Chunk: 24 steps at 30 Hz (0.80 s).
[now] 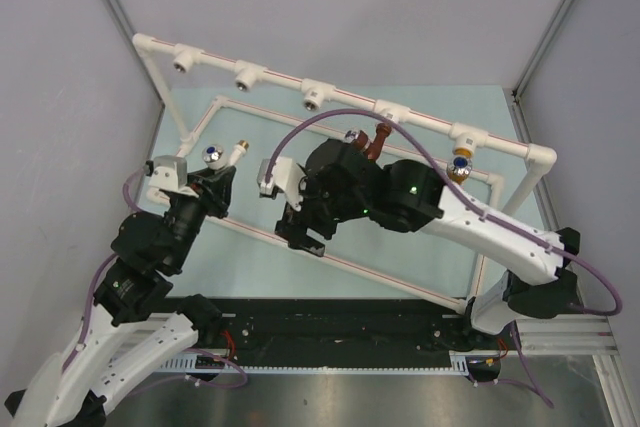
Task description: Install the water faucets
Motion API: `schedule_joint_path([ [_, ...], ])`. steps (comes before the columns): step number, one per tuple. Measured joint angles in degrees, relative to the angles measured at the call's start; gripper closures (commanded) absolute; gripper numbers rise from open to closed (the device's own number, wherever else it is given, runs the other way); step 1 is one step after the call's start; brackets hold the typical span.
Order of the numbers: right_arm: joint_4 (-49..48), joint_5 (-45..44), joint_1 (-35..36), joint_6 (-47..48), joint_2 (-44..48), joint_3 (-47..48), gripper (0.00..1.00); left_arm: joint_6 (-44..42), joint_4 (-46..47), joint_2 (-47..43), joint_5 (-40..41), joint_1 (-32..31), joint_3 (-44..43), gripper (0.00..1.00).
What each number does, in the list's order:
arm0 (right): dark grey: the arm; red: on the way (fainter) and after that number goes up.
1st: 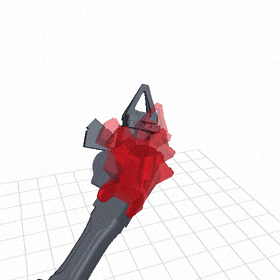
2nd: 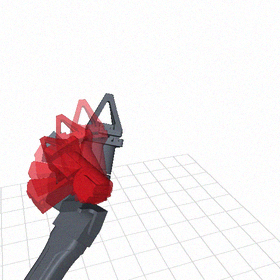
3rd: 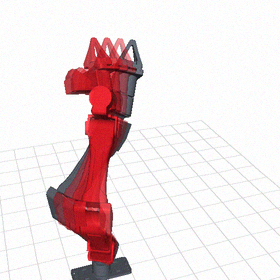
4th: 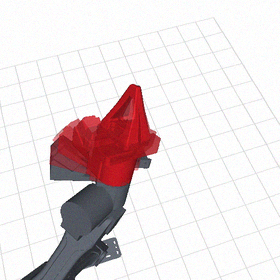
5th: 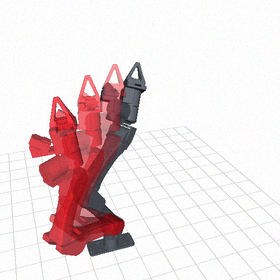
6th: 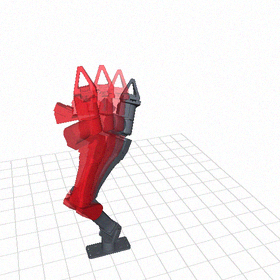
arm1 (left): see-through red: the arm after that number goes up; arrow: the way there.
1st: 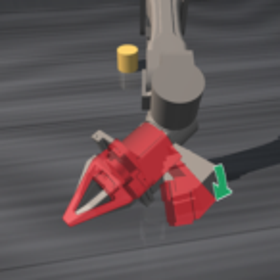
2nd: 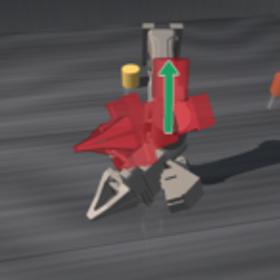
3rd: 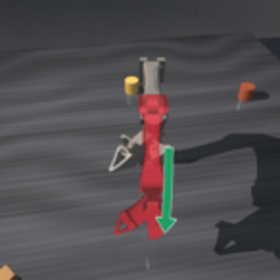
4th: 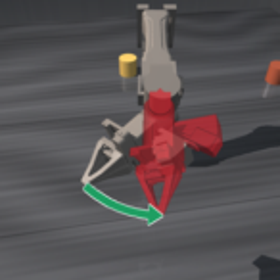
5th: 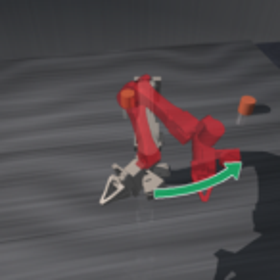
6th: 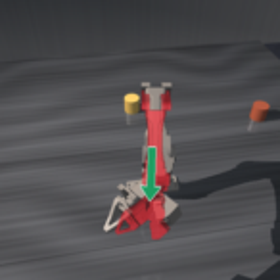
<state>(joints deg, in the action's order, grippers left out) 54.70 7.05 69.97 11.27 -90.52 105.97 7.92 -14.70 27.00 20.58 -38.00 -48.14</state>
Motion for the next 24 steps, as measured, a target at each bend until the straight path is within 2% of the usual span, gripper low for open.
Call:
schedule_joint_path([
  [6,6.4,1.3,-2.0,2.8,2.2,11.2,0.19,0.3,0.5,0.8,-1.1,0.0,-0.1,1.00],
  [11,9.0,2.5,-7.8,4.0,3.2,19.0,0.15,0.3,0.7,2.8,-3.3,0.0,-0.9,1.00],
  [18,8.8,2.9,-28.2,3.3,6.8,22.8,0.16,1.2,1.3,5.7,-6.3,0.0,-2.0,1.00],
  [24,6.3,4.0,-42.1,2.0,8.0,19.0,0.19,1.2,1.8,6.7,-7.8,0.0,-2.6,1.00],
])
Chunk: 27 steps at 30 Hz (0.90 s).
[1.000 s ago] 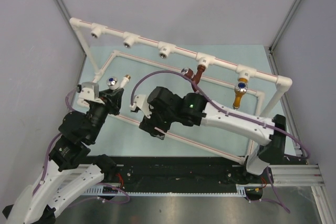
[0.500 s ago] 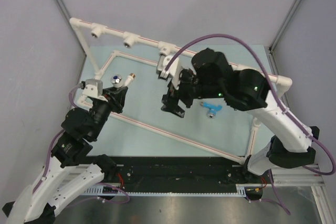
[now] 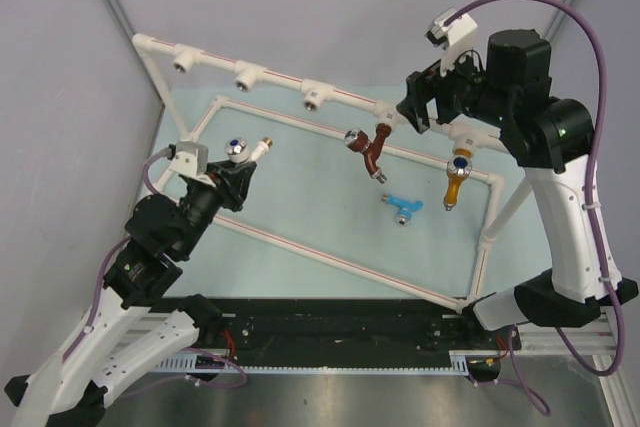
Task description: Install the water faucets
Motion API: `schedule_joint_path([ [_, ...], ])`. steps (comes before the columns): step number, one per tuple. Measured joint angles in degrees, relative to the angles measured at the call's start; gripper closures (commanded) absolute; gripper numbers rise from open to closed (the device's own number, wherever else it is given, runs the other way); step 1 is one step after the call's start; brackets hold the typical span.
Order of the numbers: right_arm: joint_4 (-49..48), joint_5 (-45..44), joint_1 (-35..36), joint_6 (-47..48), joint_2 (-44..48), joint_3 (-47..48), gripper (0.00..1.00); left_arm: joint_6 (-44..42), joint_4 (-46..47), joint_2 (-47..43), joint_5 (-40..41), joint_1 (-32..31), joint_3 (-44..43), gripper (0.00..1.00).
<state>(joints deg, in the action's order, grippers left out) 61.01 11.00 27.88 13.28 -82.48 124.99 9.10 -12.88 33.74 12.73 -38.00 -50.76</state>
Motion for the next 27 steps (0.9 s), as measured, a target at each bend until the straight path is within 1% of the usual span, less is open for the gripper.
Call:
schedule_joint_path([
  [4,-0.6,3.3,-7.4,-0.9,-0.7,-3.3,0.21,0.0,0.1,0.2,-0.4,0.0,-0.3,1.00],
  [7,-0.8,6.4,-9.2,-1.2,-2.4,-3.6,0.22,0.1,0.5,0.9,-1.0,0.0,-0.8,1.00],
  [13,-1.9,12.7,-8.6,-1.2,-5.6,-2.4,0.22,0.2,1.2,2.3,-1.1,0.0,-1.2,1.00],
  [16,-2.1,14.1,-7.3,-1.0,-9.1,1.4,0.22,0.5,1.3,2.9,-1.2,0.0,-1.2,1.00],
  [20,-2.1,14.4,-3.7,0.3,-14.8,7.8,0.23,0.5,1.3,3.7,-1.1,0.0,-1.3,1.00],
  [24,-1.9,14.3,-1.2,1.3,-19.6,12.1,0.26,0.5,1.2,3.7,-0.5,0.0,-1.3,1.00],
  [25,-1.8,14.3,-0.9,1.6,-20.5,12.6,0.30,0.5,1.2,3.6,-0.2,0.0,-1.3,1.00],
  [27,-1.7,14.1,-0.7,2.1,-22.1,13.1,0.34,0.5,1.2,3.1,0.7,0.0,-1.3,1.00],
])
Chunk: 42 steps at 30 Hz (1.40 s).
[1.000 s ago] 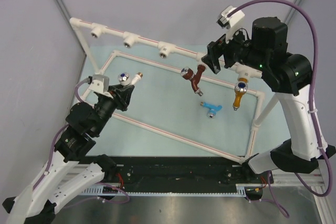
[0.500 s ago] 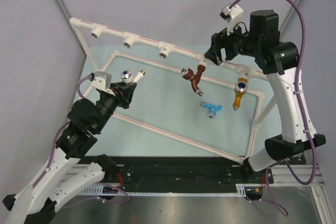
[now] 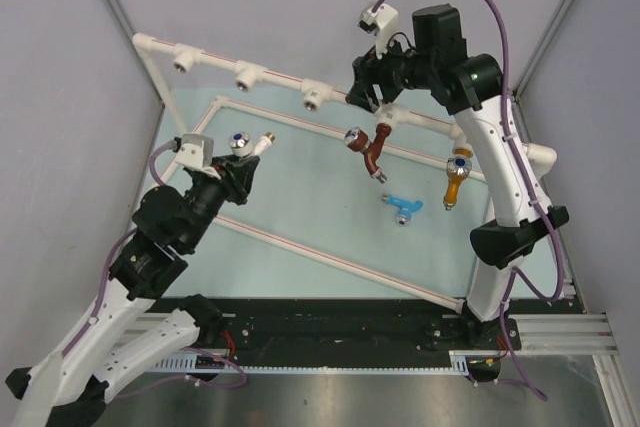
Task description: Install the water faucets
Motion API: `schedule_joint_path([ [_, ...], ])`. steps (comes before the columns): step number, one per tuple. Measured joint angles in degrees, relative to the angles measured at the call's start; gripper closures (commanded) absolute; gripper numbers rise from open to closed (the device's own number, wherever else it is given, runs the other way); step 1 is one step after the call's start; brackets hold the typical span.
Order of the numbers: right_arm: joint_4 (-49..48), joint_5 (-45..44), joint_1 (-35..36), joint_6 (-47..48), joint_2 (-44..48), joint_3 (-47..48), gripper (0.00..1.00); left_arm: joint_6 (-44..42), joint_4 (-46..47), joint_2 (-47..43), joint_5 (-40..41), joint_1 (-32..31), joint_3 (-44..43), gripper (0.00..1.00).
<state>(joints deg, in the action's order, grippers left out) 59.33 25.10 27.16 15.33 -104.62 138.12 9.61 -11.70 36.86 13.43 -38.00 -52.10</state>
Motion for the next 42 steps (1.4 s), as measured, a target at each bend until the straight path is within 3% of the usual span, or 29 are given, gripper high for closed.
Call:
schedule_joint_path([
  [12,3.2,1.4,2.5,4.9,-3.0,1.0,0.43,1.0,0.1,-0.1,2.5,0.0,0.0,1.00],
  [15,3.6,1.5,2.8,5.8,-3.6,1.1,0.53,1.6,0.5,0.7,2.5,0.0,0.0,1.00],
  [21,3.3,3.1,2.8,8.5,-3.9,1.1,1.00,2.0,0.9,1.0,3.3,0.0,0.0,1.00],
  [30,-2.0,3.7,0.6,9.0,1.9,-8.2,1.00,2.1,4.4,0.7,3.6,6.2,0.0,1.00],
  [35,-4.4,4.9,-2.3,9.0,4.7,-12.5,1.00,4.8,8.2,2.1,-1.0,12.6,0.0,1.00],
  [42,-9.0,5.0,-3.7,9.0,8.5,-18.5,1.00,10.9,14.0,5.6,-8.3,16.9,0.0,1.00],
])
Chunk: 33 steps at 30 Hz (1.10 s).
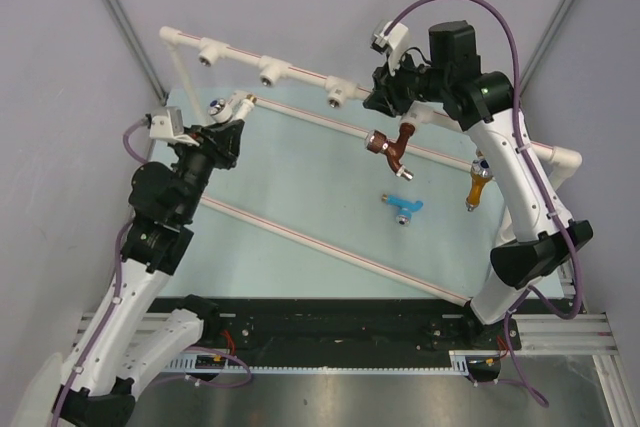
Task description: Install the water faucets
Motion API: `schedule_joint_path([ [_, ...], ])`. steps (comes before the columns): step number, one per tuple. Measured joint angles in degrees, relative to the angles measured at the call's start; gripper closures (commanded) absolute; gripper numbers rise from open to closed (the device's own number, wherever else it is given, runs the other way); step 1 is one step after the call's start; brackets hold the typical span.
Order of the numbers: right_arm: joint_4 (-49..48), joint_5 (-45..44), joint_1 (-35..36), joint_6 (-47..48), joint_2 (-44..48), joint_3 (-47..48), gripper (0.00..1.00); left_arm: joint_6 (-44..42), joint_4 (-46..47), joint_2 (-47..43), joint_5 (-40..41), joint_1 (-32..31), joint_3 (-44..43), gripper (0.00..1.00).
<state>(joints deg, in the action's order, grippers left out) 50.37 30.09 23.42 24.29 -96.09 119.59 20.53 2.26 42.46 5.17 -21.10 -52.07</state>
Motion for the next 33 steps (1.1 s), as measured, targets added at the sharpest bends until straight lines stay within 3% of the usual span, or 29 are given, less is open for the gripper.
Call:
schedule_joint_path([
  [12,-2.6,0.9,-0.4,-0.3,1.2,-2.3,1.00,5.1,5.0,7.9,-6.5,1.1,0.0,1.00],
  [20,-3.2,0.9,-0.4,-0.3,1.4,-2.9,1.00,16.1,10.9,11.6,-14.1,10.1,0.2,1.00],
  [33,-3.8,0.9,-0.4,-0.3,1.8,-3.5,1.00,23.4,16.5,15.5,-19.6,10.6,0.3,1.00],
])
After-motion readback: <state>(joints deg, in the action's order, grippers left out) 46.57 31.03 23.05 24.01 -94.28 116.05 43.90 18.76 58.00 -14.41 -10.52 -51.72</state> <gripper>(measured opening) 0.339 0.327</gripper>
